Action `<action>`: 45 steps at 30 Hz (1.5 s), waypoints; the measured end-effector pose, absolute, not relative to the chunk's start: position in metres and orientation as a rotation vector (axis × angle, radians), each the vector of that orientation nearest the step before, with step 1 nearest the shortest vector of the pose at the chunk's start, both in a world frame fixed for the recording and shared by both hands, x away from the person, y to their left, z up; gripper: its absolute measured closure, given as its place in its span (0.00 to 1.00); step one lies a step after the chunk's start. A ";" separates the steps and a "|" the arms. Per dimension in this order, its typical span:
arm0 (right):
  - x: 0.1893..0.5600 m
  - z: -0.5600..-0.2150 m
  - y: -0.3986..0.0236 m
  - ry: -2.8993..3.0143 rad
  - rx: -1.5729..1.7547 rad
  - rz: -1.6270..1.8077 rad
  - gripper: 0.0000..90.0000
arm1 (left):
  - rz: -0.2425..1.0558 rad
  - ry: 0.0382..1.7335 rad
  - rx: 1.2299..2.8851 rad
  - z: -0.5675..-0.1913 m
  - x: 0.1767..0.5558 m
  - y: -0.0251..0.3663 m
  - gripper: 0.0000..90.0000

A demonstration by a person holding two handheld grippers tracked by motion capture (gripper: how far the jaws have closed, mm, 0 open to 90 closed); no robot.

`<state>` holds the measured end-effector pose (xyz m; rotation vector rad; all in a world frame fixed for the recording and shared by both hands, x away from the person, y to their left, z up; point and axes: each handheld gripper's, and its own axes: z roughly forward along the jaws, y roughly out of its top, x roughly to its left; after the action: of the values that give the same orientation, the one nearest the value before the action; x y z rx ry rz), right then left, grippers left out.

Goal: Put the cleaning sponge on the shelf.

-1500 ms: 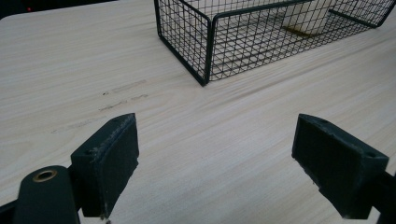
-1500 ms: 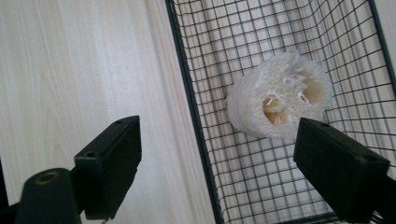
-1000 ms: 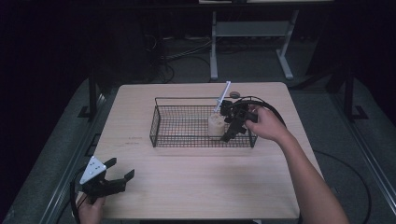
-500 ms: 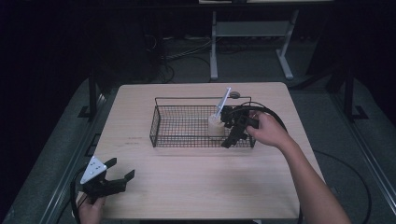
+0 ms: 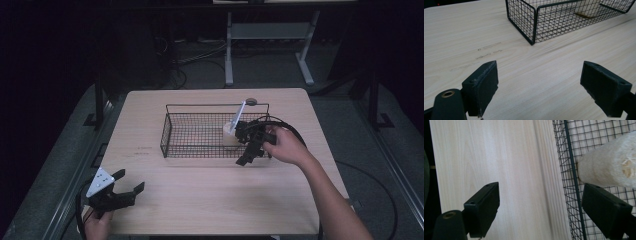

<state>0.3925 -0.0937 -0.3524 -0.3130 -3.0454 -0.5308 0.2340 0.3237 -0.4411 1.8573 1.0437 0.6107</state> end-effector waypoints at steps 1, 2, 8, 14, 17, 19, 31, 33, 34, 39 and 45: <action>0.391 -0.354 -0.094 -3.046 -0.313 -0.534 0.17 | 0.610 1.043 1.858 -0.441 0.234 0.324 0.15; 0.390 -0.354 -0.094 -3.043 -0.318 -0.534 0.17 | 0.610 1.043 1.858 -0.441 0.234 0.324 0.16; 0.386 -0.360 -0.095 -3.039 -0.328 -0.542 0.17 | 0.610 1.040 1.860 -0.441 0.234 0.323 0.15; 0.382 -0.363 -0.098 -3.026 -0.328 -0.549 0.17 | 0.611 1.041 1.861 -0.441 0.234 0.323 0.16; 0.378 -0.364 -0.098 -3.041 -0.313 -0.523 0.17 | 0.611 1.042 1.860 -0.441 0.233 0.323 0.15; 0.376 -0.364 -0.097 -3.045 -0.305 -0.511 0.17 | 0.612 1.043 1.861 -0.441 0.233 0.323 0.15; 0.362 -0.371 -0.099 -3.052 -0.281 -0.497 0.17 | 0.611 1.041 1.861 -0.441 0.233 0.323 0.16; 0.359 -0.372 -0.099 -3.058 -0.277 -0.507 0.17 | 0.612 1.041 1.861 -0.441 0.233 0.323 0.15; 0.358 -0.373 -0.099 -3.044 -0.274 -0.516 0.17 | 0.611 1.041 1.861 -0.441 0.233 0.323 0.16; 0.353 -0.377 -0.103 -3.048 -0.278 -0.513 0.17 | 0.612 1.040 1.862 -0.441 0.233 0.323 0.15; 0.348 -0.383 -0.110 -3.033 -0.293 -0.538 0.17 | 0.613 1.043 1.860 -0.441 0.233 0.323 0.16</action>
<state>0.3477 -0.1099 -0.3827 -0.2933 -3.0331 -0.5385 0.2329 0.3228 -0.4411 1.8604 1.0432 0.6127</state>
